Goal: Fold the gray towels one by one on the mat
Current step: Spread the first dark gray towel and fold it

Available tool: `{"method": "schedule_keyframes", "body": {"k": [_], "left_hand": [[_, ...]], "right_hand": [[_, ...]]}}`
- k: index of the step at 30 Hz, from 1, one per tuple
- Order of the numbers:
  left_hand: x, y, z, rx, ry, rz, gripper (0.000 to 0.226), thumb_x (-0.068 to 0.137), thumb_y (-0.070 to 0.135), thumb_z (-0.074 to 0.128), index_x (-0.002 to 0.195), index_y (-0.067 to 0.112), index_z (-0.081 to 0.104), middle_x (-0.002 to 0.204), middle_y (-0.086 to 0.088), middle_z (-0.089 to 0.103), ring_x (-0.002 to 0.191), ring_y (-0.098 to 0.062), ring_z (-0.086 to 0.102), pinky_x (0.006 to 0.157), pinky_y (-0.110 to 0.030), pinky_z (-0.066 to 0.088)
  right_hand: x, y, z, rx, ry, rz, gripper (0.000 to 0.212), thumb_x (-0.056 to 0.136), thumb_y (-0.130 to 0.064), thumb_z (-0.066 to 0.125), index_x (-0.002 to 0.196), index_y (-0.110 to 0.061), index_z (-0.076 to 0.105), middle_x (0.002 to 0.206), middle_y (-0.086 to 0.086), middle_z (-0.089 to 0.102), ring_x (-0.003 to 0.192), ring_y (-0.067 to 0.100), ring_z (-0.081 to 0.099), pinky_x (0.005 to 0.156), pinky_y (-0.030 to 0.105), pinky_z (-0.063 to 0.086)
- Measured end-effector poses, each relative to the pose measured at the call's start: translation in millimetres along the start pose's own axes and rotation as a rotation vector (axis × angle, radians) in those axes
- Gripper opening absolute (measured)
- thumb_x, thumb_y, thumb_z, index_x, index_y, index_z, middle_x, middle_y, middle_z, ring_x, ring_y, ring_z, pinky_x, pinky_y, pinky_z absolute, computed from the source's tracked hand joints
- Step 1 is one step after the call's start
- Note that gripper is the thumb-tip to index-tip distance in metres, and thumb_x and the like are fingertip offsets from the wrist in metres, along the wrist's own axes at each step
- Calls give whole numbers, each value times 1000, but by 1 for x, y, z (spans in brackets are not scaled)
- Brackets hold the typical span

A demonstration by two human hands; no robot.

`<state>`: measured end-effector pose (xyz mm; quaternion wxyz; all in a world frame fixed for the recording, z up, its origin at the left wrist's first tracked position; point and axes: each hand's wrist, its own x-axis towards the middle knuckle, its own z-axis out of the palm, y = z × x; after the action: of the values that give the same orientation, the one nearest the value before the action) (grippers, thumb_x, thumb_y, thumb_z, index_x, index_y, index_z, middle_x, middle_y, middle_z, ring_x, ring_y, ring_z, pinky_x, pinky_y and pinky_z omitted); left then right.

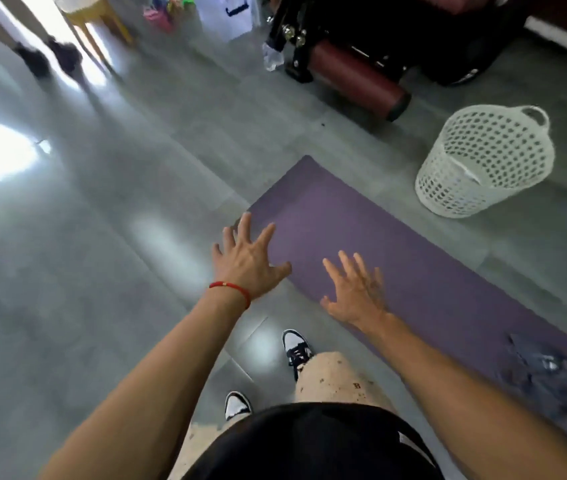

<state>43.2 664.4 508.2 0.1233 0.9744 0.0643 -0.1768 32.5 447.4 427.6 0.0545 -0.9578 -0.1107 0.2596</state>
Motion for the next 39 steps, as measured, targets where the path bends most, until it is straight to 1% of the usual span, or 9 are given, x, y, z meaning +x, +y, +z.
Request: {"method": "schedule_keyframes", "body": {"k": [5,9,15,22,26,30,35,37,39], "left_hand": [[-13,52,28,35,-88,353,78,81,65,58,151,47,28,167,0,6,151,-31,5,119,-57,18],[-45,93,51,60,-106,565,76,85,63,58,152,45,29,167,-2,9,151,-30,7,118,-58,19],[-69,180,97,223,-191,730,76,85,65,54,153,46,26,167,-2,6,152,-31,5,117,-59,20],[-68,338,202,284,-272,814,74,88,56,58,155,43,27,166,-1,12,151,-29,8,118,-54,22],[-35,417,292,272,-279,908,71,91,52,57,155,41,29,166,-1,17,151,-28,12,119,-52,23],[21,467,423,251,-290,963,69,91,50,56,155,39,30,165,-1,20,150,-28,16,119,-50,24],[94,479,604,287,-334,1004,72,89,50,58,154,35,32,164,-4,22,149,-32,18,118,-53,26],[118,477,663,292,-342,1024,73,88,50,59,155,36,31,166,-2,18,150,-31,15,117,-54,25],[141,481,712,284,-324,1054,73,90,47,61,155,39,29,166,1,15,151,-27,12,116,-53,24]], "right_hand": [[-94,26,29,65,31,319,86,90,-58,51,160,-34,7,169,3,-6,154,34,-4,118,66,11],[-169,55,65,189,84,555,86,89,-55,56,158,-30,13,166,6,6,152,32,8,117,64,19],[-231,124,123,427,128,859,78,84,-50,59,153,-28,29,149,9,37,139,31,33,109,59,34],[-262,257,208,613,94,1002,77,88,-50,55,154,-23,27,154,11,32,141,33,31,112,58,32],[-247,345,272,626,77,1059,74,90,-50,54,154,-21,27,152,12,35,139,33,35,111,58,34],[-198,433,368,637,137,1136,73,91,-49,55,153,-20,30,151,12,38,137,35,39,107,55,38],[-129,549,508,698,196,1283,62,87,-40,58,143,-19,42,144,14,45,130,39,44,103,55,43],[-110,591,554,656,193,1335,57,87,-41,59,139,-22,46,144,15,41,131,41,41,105,57,41],[-99,636,593,587,259,1401,51,89,-42,59,136,-25,50,151,14,30,136,41,33,108,59,38]]}}
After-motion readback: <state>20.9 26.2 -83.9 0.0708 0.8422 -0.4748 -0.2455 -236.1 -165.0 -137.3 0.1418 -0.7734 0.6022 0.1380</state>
